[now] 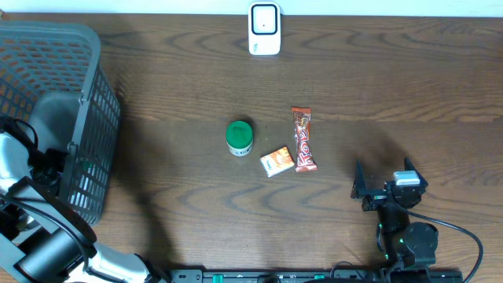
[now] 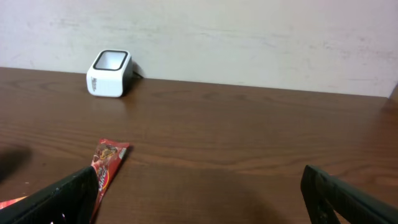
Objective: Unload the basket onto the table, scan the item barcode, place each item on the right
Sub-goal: 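Reach the left gripper into the basket and grasp the white Panadol box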
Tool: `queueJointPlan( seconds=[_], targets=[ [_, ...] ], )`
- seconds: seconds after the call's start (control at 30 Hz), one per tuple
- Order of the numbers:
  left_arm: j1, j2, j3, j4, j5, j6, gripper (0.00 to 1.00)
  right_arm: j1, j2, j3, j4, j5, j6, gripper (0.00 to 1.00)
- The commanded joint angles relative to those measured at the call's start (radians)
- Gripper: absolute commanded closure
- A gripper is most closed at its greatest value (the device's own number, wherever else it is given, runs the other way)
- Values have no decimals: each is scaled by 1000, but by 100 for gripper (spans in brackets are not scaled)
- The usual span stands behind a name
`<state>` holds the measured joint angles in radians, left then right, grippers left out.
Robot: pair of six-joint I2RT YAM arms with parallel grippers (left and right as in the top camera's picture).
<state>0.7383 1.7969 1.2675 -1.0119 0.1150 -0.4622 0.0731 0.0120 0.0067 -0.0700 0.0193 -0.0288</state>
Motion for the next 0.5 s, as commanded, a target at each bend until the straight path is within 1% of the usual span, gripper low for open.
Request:
queueJointPlan(
  seconds=[0.0,0.03,0.1,0.13,0.17,0.23,0.27,0.33,0.37,0.43,0.47],
  targets=[
    [-5,-35,20,4,31,25,49,-9,-5,-1,-3,5,17,1],
    [-5,-47,20,10,31,32,46,-9,-5,-1,-3,5,17,1],
    [-5,-73,20,36,25,45,36,-9,-5,-1,-3,5,17,1],
    [-5,-84,20,51,1,59,23,-9,-5,-1,-3,5,17,1],
    [-5,-89,20,58,-20,62,21,-9,-5,-1,-3,5,17,1],
    [-5,-98,19,60,-70,75,21,-9,-5,-1,-3,5,17,1],
    [-5,-98,19,56,-69,99,21,-9,-5,-1,-3,5,17,1],
    [-8,-98,19,53,-14,254,21,-9,-5,-1,-3,5,17,1],
    [-11,-98,19,50,23,354,21,-9,-5,-1,-3,5,17,1],
    [-19,-98,19,53,42,467,21,-9,-5,-1,-3,5,17,1],
    [-23,-98,19,58,40,537,19,-9,-5,-1,-3,5,17,1]
  ],
)
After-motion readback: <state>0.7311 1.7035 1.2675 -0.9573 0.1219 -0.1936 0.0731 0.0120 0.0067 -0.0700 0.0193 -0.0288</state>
